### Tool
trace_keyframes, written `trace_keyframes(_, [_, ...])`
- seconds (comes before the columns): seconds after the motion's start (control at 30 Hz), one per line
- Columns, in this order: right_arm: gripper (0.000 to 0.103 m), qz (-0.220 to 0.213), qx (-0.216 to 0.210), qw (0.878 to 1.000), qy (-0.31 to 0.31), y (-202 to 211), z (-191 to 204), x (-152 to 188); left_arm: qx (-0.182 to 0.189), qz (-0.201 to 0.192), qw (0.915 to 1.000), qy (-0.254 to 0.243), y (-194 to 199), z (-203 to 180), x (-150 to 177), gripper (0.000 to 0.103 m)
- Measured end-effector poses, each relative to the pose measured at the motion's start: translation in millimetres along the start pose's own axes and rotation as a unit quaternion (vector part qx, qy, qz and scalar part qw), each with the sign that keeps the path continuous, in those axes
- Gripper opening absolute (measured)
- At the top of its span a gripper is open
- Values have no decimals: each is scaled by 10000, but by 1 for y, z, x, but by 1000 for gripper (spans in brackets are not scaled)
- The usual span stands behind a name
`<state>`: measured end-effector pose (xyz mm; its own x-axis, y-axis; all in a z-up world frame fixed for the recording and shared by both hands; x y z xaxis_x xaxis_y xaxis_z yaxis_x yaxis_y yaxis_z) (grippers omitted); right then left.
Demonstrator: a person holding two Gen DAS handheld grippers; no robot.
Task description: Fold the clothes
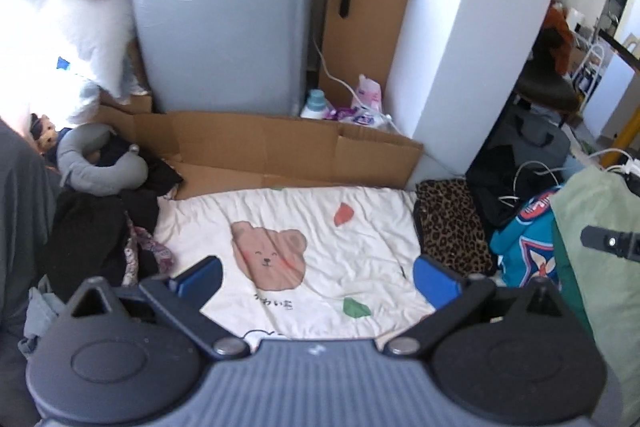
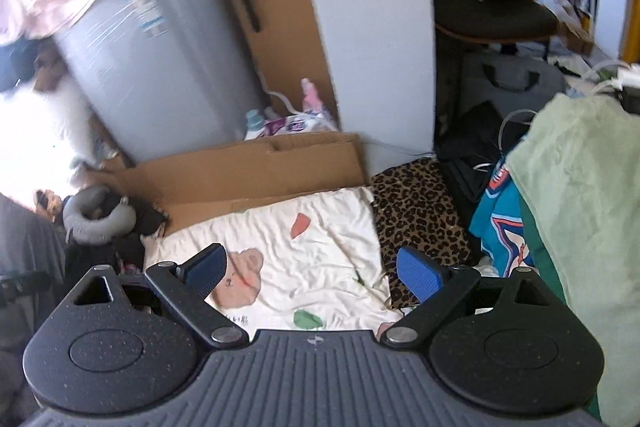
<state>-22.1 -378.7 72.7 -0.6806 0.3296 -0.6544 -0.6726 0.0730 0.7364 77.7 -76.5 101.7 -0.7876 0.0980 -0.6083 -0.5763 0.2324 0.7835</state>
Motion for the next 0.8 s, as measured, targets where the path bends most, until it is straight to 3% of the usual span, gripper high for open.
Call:
trace_keyframes(0.4, [96,-18,-659,9968,461,-6,73,13,-419,-287,9972,549,6,55,40,102])
trace_keyframes(0.53, [96,-15,-788,9941,744,-13,90,26,-387,-426,9955,751,4,60,51,102])
trace_keyframes(0.8, [96,20,-911,9902,1058,-30,98,53,-575,-275,9945,828,-16,55,76,102])
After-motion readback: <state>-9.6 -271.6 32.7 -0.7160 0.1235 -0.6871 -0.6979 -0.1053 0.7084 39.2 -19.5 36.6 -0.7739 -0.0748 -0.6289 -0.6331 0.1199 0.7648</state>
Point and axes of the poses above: each gripper's, at about its wrist camera, not at the fingertips, and y roughly against the way its jaws point, z to its left, x to its underside, the point moved 3 cm from there along -y, roughly the way its jaws point, and after that the axes turned 5 degrees about y, right-handed, at the moved point
